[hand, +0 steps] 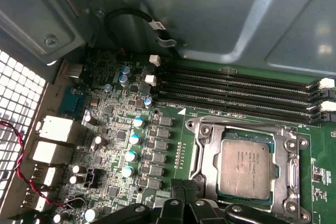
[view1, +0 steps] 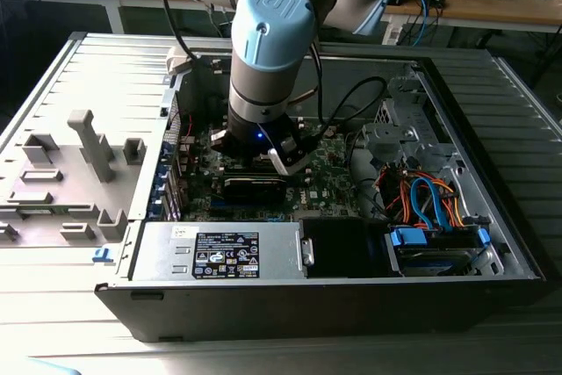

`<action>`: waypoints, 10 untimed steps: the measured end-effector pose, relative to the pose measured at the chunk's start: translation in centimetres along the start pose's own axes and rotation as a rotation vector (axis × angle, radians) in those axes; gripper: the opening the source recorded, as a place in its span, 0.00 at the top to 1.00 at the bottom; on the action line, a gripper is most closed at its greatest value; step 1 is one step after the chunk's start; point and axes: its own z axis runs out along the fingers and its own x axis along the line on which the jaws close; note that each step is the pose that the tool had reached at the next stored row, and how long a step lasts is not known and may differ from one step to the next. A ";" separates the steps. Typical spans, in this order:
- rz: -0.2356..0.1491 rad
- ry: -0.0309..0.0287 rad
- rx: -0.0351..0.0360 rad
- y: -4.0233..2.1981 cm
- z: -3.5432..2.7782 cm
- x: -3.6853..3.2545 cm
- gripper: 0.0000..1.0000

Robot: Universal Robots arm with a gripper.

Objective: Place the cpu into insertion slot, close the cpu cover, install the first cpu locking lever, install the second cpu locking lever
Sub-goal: 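Install the second cpu locking lever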

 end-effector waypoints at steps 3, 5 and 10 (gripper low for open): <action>-0.001 -0.0016 -0.0103 -0.04 0.17 -0.01 0.89; -0.002 -0.0021 -0.0146 -0.06 0.20 -0.01 0.89; -0.002 -0.0029 -0.0159 -0.09 0.18 0.00 0.89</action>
